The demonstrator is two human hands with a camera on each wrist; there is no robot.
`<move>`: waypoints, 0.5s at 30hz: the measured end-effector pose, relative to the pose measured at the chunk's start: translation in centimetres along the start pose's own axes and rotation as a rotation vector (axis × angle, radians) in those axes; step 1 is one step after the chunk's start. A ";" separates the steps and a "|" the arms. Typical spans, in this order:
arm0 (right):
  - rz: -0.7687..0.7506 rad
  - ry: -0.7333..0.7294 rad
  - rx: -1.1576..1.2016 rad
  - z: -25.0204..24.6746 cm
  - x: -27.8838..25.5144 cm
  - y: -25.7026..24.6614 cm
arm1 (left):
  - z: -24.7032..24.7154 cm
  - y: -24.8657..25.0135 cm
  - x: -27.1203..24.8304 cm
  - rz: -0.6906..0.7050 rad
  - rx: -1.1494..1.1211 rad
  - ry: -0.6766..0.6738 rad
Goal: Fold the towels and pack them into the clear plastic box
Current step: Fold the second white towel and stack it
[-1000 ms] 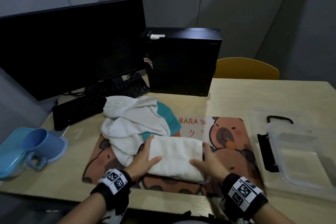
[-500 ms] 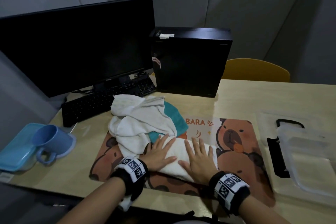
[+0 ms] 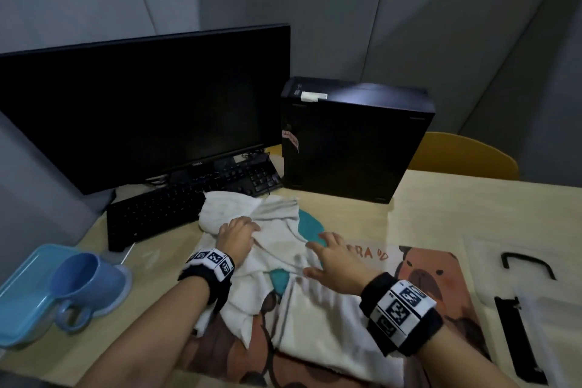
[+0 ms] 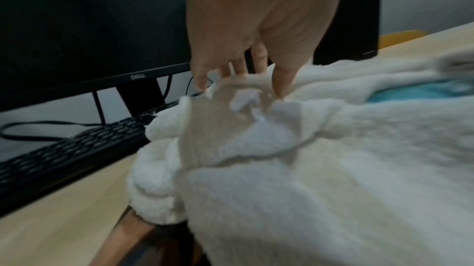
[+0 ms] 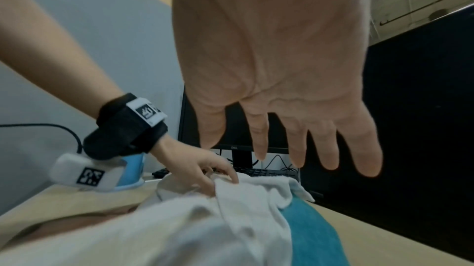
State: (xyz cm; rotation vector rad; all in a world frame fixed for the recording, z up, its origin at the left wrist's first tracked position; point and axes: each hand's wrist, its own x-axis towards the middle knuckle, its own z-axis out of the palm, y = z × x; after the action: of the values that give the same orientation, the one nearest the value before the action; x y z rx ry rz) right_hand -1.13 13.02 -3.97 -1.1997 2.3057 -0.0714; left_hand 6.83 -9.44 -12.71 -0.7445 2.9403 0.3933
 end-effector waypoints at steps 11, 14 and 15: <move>-0.060 0.372 0.460 -4.7 4.6 -1.9 | -11.8 5.3 1.0 0.356 -0.718 0.134; -0.047 0.668 0.700 -9.1 3.4 -0.6 | -14.2 4.6 0.7 0.359 -0.699 0.123; -0.067 0.759 0.741 -10.7 2.8 0.0 | -14.5 4.1 0.8 0.348 -0.626 0.084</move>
State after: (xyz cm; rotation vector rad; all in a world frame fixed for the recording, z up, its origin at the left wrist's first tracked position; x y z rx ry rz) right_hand -7.53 8.82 3.98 -0.9173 2.4259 -1.4804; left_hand 3.95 -10.20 2.06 -0.2742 3.0249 1.3794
